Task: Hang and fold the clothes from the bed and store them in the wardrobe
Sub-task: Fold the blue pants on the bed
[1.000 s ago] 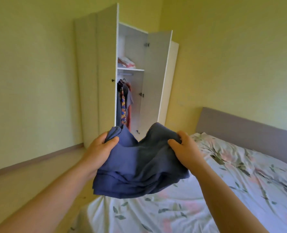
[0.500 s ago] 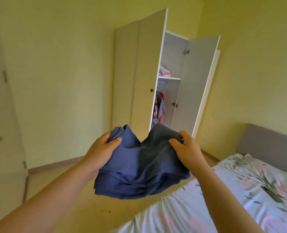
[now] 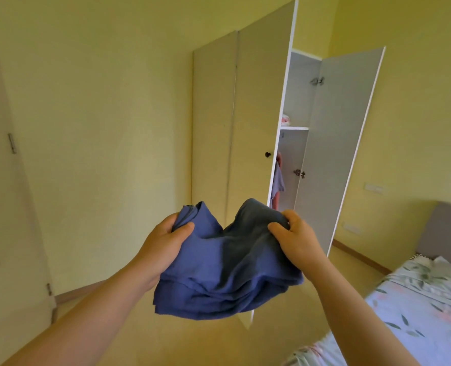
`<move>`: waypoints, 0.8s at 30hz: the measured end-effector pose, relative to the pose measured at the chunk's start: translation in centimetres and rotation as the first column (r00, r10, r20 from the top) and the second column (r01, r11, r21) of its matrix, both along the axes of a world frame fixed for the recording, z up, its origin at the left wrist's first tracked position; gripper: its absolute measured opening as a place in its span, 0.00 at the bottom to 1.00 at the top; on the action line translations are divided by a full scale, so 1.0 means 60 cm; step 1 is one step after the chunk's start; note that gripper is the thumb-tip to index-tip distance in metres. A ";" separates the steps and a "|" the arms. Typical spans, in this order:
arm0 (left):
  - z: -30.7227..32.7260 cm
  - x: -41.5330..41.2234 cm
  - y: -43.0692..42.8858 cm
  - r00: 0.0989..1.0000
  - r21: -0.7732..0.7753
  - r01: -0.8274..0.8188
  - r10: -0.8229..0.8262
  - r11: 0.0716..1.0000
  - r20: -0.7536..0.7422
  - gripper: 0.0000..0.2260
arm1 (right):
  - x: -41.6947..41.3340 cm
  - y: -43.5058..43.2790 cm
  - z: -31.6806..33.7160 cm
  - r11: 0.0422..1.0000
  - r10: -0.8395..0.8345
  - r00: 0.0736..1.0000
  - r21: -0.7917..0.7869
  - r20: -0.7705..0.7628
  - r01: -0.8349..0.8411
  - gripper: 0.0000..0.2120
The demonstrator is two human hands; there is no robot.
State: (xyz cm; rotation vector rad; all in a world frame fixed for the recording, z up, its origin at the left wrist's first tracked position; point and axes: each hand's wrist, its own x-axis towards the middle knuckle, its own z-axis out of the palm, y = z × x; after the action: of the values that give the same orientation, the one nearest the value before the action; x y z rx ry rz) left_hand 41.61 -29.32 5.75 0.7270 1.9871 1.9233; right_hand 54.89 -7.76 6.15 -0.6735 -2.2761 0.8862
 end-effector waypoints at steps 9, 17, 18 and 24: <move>0.002 -0.235 0.085 0.982 0.006 0.190 -0.190 0.982 0.018 0.09 | -0.170 0.035 0.000 0.987 -0.159 0.987 -0.033 0.014 0.160 0.03; -0.012 -0.329 0.260 0.925 0.000 0.380 -0.380 0.925 0.028 0.08 | -0.222 0.150 -0.011 0.933 -0.359 0.933 -0.026 0.000 0.359 0.04; -0.015 -0.338 0.285 0.920 0.004 0.393 -0.393 0.920 0.019 0.09 | -0.225 0.168 -0.015 0.925 -0.381 0.925 -0.027 -0.014 0.380 0.06; -0.026 -0.382 0.427 0.879 -0.009 0.477 -0.477 0.879 0.008 0.08 | -0.245 0.280 -0.037 0.867 -0.495 0.869 -0.082 -0.025 0.491 0.06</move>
State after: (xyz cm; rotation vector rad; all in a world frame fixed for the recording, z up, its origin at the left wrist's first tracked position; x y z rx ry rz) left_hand 18.71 -3.70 4.19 1.0883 1.6114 1.6099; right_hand 40.16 9.03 3.94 -1.1900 -1.8968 0.7208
